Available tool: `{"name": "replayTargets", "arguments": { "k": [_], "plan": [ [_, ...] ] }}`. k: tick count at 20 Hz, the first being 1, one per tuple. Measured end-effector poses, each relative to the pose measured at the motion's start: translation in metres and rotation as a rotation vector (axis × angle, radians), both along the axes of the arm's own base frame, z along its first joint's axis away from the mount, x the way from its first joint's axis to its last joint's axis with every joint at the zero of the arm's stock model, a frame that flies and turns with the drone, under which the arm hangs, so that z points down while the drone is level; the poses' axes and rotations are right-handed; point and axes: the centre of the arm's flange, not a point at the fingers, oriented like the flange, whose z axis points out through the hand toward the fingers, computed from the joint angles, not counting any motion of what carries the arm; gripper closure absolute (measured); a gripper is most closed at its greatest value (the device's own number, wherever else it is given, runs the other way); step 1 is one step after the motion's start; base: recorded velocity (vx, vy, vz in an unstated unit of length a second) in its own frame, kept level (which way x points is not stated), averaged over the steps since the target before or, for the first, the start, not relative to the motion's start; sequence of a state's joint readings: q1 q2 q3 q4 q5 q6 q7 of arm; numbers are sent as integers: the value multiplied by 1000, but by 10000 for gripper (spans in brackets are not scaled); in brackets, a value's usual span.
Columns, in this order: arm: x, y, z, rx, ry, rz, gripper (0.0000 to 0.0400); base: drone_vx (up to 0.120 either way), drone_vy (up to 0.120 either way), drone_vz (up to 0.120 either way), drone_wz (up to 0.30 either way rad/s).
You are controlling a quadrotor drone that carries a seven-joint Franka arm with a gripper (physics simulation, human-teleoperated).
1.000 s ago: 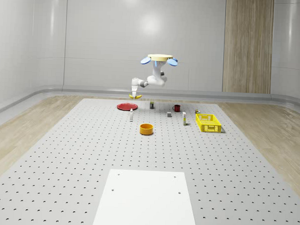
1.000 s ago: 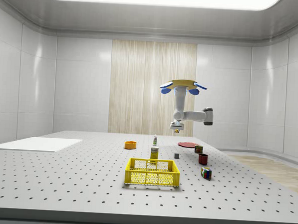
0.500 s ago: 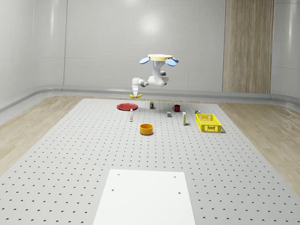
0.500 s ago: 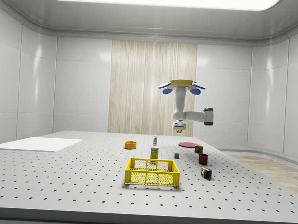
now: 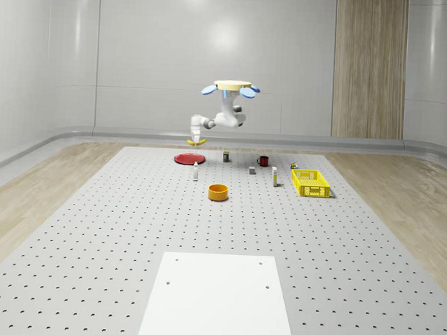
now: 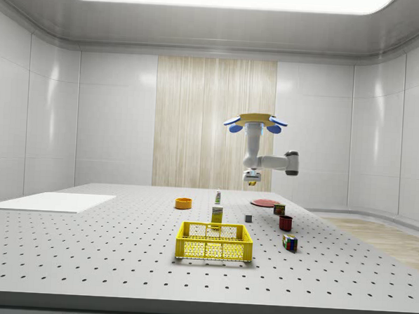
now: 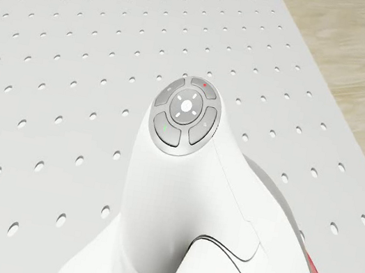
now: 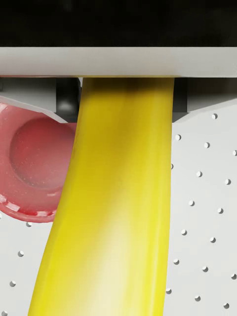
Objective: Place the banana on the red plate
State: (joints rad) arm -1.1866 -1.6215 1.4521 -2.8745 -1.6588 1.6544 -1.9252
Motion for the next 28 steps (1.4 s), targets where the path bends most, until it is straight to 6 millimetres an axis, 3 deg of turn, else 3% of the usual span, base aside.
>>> {"name": "replayTargets", "arguments": {
  "k": [7, 16, 23, 28],
  "plan": [
    [0, 0, 0, 0, 0, -7, 198, 120, -114, 0, 0],
    [0, 0, 0, 0, 0, -10, 198, 0, -102, 0, 0],
    [0, 0, 0, 0, 0, -10, 198, 0, -120, -114, 0],
    [0, 0, 0, 0, 0, -10, 198, 104, -32, 0, 0]
  ]
}}
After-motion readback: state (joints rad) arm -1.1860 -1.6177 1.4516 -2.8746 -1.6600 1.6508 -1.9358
